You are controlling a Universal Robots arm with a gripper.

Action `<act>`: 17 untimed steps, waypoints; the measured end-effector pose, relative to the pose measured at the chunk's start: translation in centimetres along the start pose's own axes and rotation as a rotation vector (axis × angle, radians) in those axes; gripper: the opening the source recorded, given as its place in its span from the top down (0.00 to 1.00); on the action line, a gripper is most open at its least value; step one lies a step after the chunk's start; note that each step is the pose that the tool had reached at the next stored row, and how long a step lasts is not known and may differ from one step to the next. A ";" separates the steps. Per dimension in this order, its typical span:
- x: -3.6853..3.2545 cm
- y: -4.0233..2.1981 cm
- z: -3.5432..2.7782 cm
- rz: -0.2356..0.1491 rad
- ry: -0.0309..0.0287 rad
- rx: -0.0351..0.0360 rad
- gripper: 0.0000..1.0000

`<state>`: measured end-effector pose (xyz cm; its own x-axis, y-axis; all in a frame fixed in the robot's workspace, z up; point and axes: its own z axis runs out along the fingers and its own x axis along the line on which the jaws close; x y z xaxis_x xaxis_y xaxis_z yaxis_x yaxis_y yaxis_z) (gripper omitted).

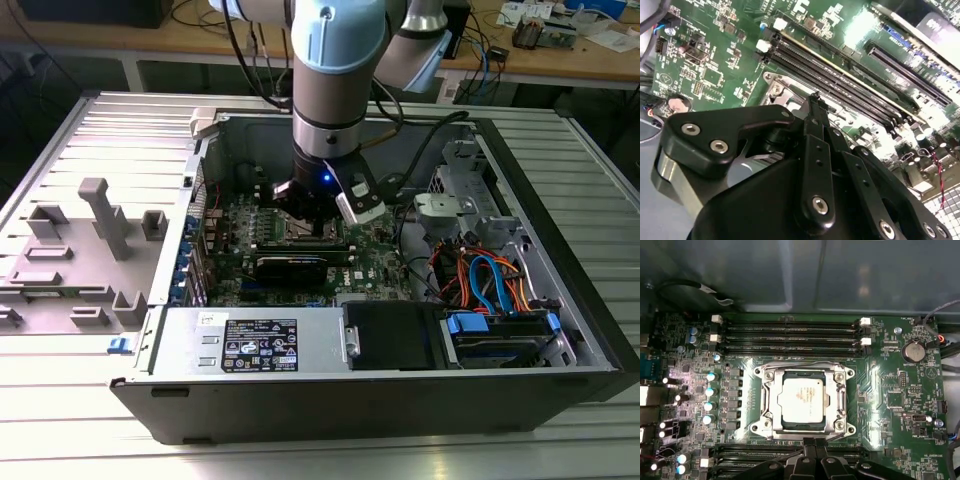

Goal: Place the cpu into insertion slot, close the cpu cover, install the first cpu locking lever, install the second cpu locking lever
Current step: 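Install the second cpu locking lever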

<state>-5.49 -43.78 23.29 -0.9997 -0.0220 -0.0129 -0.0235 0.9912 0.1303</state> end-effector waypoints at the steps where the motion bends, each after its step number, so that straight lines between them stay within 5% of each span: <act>1: 0.19 -0.06 -0.01 0.000 0.0000 -0.0009 0.89; 8: 1.92 -0.61 -0.10 0.000 -0.0002 -0.0085 0.89; 11: 2.21 -0.82 -0.14 0.000 -0.0004 -0.0164 0.89; 13: 2.71 -0.93 -0.16 0.000 -0.0007 -0.0320 0.89; 17: 3.42 -1.08 -0.19 0.000 -0.0010 -0.0421 0.89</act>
<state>-8.89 -44.95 23.29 -0.9997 -0.0217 -0.0138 -0.0237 0.9848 0.1720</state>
